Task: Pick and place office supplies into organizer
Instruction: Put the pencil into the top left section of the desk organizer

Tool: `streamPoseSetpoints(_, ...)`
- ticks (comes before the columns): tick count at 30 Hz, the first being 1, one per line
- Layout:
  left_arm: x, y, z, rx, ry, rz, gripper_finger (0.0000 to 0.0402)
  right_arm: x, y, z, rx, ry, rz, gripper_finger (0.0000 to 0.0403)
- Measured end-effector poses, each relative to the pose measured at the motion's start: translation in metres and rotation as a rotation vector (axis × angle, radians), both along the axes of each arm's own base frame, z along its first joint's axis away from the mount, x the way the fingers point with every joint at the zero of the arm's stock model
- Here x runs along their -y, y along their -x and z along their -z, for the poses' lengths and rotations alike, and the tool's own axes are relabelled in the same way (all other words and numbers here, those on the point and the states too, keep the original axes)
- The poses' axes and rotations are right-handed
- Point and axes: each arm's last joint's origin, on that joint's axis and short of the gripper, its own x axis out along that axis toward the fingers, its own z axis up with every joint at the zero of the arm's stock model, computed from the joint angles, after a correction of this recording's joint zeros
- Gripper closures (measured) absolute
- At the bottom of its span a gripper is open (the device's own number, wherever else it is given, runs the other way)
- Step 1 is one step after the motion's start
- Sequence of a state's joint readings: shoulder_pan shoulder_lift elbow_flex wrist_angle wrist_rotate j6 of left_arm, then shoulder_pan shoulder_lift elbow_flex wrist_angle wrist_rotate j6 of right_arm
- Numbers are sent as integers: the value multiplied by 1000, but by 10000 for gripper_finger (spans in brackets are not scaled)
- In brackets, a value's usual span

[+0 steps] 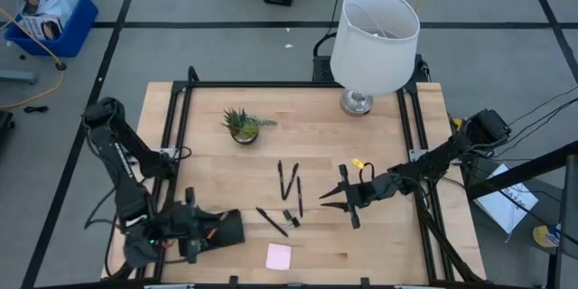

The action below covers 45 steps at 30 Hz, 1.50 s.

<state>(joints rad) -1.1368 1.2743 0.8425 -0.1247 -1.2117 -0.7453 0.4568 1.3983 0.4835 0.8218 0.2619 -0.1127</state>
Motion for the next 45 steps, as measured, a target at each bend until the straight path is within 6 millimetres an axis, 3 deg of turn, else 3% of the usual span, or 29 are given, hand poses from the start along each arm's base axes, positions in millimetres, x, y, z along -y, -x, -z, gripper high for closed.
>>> streamPoseSetpoints(9,13,42,2,56,-108,53,373,0,0,-4,34,-17,-1,328)
streamPoseSetpoints(14,14,55,13,78,-193,44,372,0,-1,-5,48,-24,-1,328)
streamPoseSetpoints(22,6,58,37,49,-227,65,372,-1,-1,-11,100,-49,-2,328)
streamPoseSetpoints(37,-1,60,44,16,-361,83,371,-1,-1,-11,109,-50,-2,328)
streamPoseSetpoints(45,-18,61,56,-47,-242,42,371,-1,-1,-11,108,-50,-2,328)
